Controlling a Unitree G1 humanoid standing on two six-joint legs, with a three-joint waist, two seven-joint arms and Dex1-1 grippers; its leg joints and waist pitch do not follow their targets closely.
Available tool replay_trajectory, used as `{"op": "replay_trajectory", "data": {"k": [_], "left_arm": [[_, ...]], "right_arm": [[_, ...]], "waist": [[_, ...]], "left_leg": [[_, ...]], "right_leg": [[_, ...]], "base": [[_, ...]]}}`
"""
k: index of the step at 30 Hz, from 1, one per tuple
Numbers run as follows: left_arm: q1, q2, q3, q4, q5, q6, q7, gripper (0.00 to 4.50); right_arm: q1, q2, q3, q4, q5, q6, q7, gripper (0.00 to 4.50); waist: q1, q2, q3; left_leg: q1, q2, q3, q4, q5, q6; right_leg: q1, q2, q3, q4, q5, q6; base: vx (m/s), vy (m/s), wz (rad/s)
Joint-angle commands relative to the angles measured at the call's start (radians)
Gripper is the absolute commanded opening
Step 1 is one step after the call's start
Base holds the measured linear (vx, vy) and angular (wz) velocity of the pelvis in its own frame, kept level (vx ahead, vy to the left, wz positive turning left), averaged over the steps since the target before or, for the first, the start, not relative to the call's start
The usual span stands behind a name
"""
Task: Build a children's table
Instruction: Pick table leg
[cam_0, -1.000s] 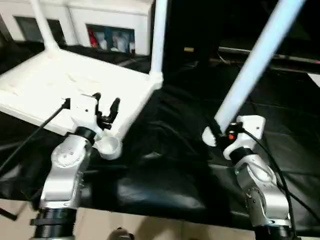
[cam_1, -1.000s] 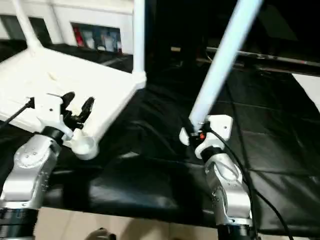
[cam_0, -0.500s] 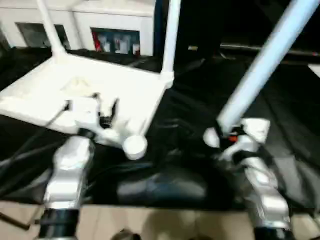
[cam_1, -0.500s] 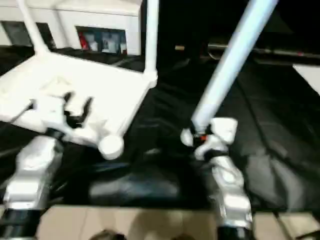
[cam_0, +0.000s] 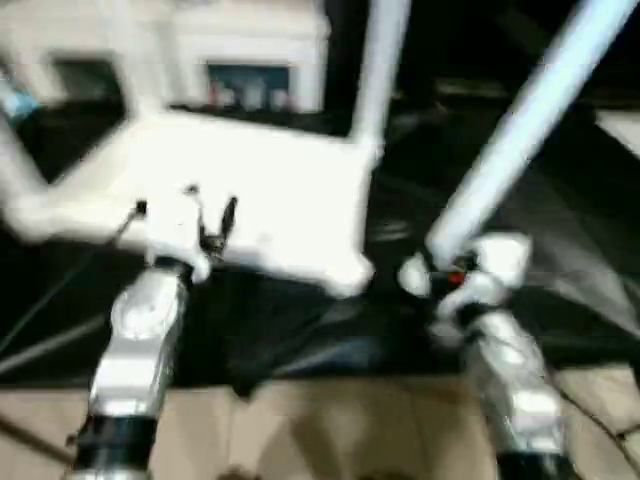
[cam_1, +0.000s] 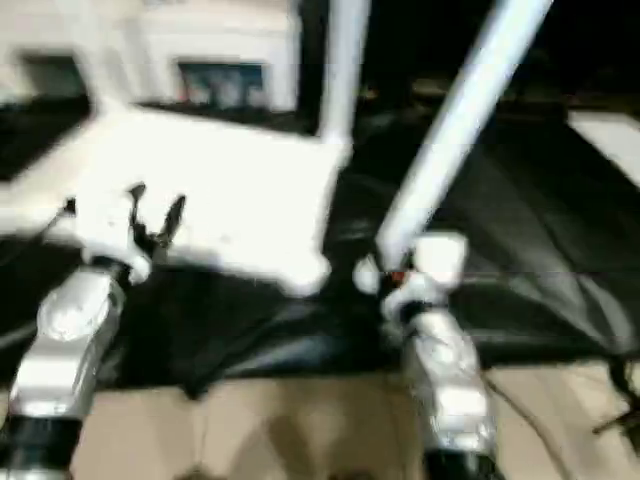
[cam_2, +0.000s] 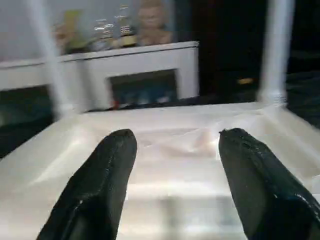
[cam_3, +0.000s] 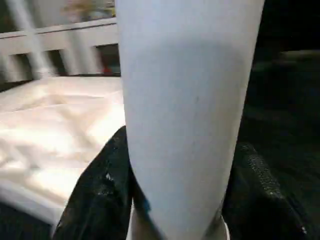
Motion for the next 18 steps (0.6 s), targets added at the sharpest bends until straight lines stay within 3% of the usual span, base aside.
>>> {"op": "replay_trajectory", "data": {"k": [1,2,3,4,5,6,7,8,9,10,11,12,13,14,15,16,17,18], "left_arm": [[0.009,-0.019,-0.017,-0.005,0.002,-0.005,0.011,3.04],[0.013,-0.020,-0.019,-0.005,0.006,-0.006,0.015,3.04],[0.017,-0.020,-0.020,-0.005,0.009,-0.007,0.018,3.04],[0.018,-0.021,-0.018,-0.004,0.008,-0.007,0.022,3.04],[0.019,-0.021,-0.018,-0.005,0.010,-0.006,0.025,3.04],[0.018,-0.023,-0.017,-0.006,0.009,-0.004,0.028,3.04],[0.016,-0.024,-0.016,-0.006,0.007,-0.002,0.031,3.04],[0.016,-0.026,-0.017,-0.008,0.012,0.006,0.039,3.04],[0.016,-0.028,-0.017,-0.009,0.016,0.011,0.045,3.04],[0.015,-0.032,-0.016,-0.010,0.018,0.026,0.052,3.04],[0.015,-0.032,-0.016,-0.010,0.018,0.026,0.052,3.04],[0.014,-0.032,-0.021,-0.010,0.027,0.023,0.053,3.04],[0.015,-0.032,-0.025,-0.011,0.034,0.021,0.055,3.04],[0.015,-0.032,-0.030,-0.012,0.039,0.018,0.055,3.04],[0.017,-0.035,-0.031,-0.013,0.040,0.021,0.052,3.04],[0.017,-0.036,-0.031,-0.012,0.040,0.021,0.051,3.04],[0.015,-0.037,-0.031,-0.009,0.040,0.017,0.050,3.04],[0.014,-0.036,-0.033,-0.008,0.040,0.015,0.052,3.04]], "right_arm": [[-0.015,-0.038,-0.029,-0.011,-0.005,0.008,0.005,1.91],[-0.017,-0.043,-0.030,-0.009,-0.005,0.008,0.008,1.91],[-0.019,-0.048,-0.033,-0.008,-0.003,0.008,0.011,1.91],[-0.022,-0.052,-0.037,-0.009,0.001,0.010,0.014,1.91],[-0.023,-0.056,-0.042,-0.010,0.005,0.012,0.016,1.91],[-0.026,-0.058,-0.047,-0.011,0.010,0.015,0.019,1.91],[-0.028,-0.059,-0.050,-0.010,0.014,0.018,0.021,1.91],[-0.029,-0.063,-0.047,-0.008,0.005,0.017,0.022,1.91],[-0.030,-0.065,-0.043,-0.006,-0.002,0.016,0.022,1.91],[-0.031,-0.075,-0.030,-0.002,-0.021,0.020,0.016,1.91],[-0.031,-0.075,-0.030,-0.002,-0.021,0.020,0.016,1.91],[-0.030,-0.076,-0.025,-0.002,-0.024,0.023,0.014,1.91],[-0.029,-0.077,-0.022,0.000,-0.025,0.027,0.007,1.91],[-0.030,-0.075,-0.022,0.003,-0.024,0.027,0.000,1.91],[-0.030,-0.076,-0.026,0.011,-0.025,0.022,-0.005,1.91],[-0.029,-0.074,-0.030,0.012,-0.021,0.013,-0.002,1.91],[-0.028,-0.066,-0.044,0.008,-0.002,0.013,-0.003,1.91],[-0.028,-0.060,-0.054,0.004,0.009,0.019,-0.005,1.91]], "waist": [[0.002,0.059,-0.063],[0.005,0.045,-0.069],[0.017,0.029,-0.065],[0.017,0.009,-0.064],[0.032,-0.040,-0.068],[0.075,-0.057,-0.066],[0.099,-0.068,-0.067],[0.099,-0.068,-0.067],[0.099,-0.052,-0.063],[0.086,-0.034,-0.061],[0.078,-0.024,-0.061],[0.054,-0.015,-0.061],[0.056,-0.017,-0.058],[0.053,0.014,-0.062],[0.016,0.017,-0.063],[0.014,0.017,-0.063],[0.016,0.009,-0.057],[0.008,-0.015,-0.053]], "left_leg": [[0.058,0.179,-0.090,-0.214,-0.438,-0.119],[0.066,0.153,-0.071,-0.204,-0.431,-0.028],[0.064,0.130,-0.055,-0.213,-0.424,0.045],[0.054,0.115,-0.041,-0.211,-0.433,0.078],[0.021,0.050,0.008,-0.162,-0.421,0.056],[-0.002,0.009,0.049,-0.089,-0.248,0.032],[-0.010,0.026,0.053,-0.088,-0.086,0.046],[-0.010,0.026,0.053,-0.088,-0.086,0.046],[-0.015,0.042,0.063,-0.137,-0.042,0.015],[0.003,0.054,0.058,-0.160,-0.136,-0.027],[0.015,0.069,0.048,-0.170,-0.201,-0.051],[0.031,0.116,0.008,-0.199,-0.297,-0.070],[-0.007,0.100,-0.045,-0.230,-0.343,-0.035],[0.006,0.104,-0.068,-0.240,-0.405,-0.017],[0.035,0.114,-0.171,-0.256,-0.447,0.104],[0.046,0.126,-0.183,-0.255,-0.439,0.127],[0.027,0.094,-0.197,-0.266,-0.453,0.147],[0.031,0.114,-0.154,-0.256,-0.412,0.164]], "right_leg": [[-0.041,-0.019,-0.007,0.010,-0.096,-0.013],[-0.024,-0.026,-0.005,-0.016,-0.099,-0.010],[-0.010,-0.038,0.010,-0.045,-0.091,-0.012],[0.009,-0.056,0.029,-0.070,-0.085,-0.005],[0.035,-0.116,0.085,-0.145,-0.141,0.011],[0.041,-0.201,0.122,-0.223,-0.367,0.031],[0.049,-0.201,0.128,-0.224,-0.477,0.084],[0.049,-0.201,0.128,-0.224,-0.477,0.084],[0.042,-0.139,0.086,-0.202,-0.405,0.059],[0.033,-0.103,0.062,-0.192,-0.338,0.017],[0.029,-0.086,0.056,-0.184,-0.291,-0.005],[0.034,-0.059,0.040,-0.163,-0.174,-0.037],[0.062,-0.059,0.005,-0.129,-0.114,-0.071],[0.054,-0.040,-0.007,-0.116,-0.101,-0.092],[0.034,-0.027,-0.005,-0.059,-0.152,-0.167],[0.020,-0.030,0.005,-0.050,-0.168,-0.190],[0.027,-0.034,0.019,-0.042,-0.174,-0.223],[0.022,-0.057,0.048,-0.066,-0.136,-0.252]], "base": [[-0.081,0.098,0.16],[-0.083,0.028,0.12],[-0.073,-0.025,0.05],[-0.073,-0.025,0.05],[-0.065,-0.083,0.00],[-0.071,-0.102,-0.06],[-0.071,-0.102,-0.06],[-0.067,-0.074,-0.10],[-0.042,-0.050,-0.14],[-0.042,-0.050,-0.14],[0.000,0.000,0.00],[0.000,0.000,0.00],[0.000,0.000,0.00],[0.000,0.000,0.00],[0.001,-0.076,0.37],[0.001,-0.076,0.37],[-0.004,-0.130,0.32],[0.013,-0.208,0.24]]}}
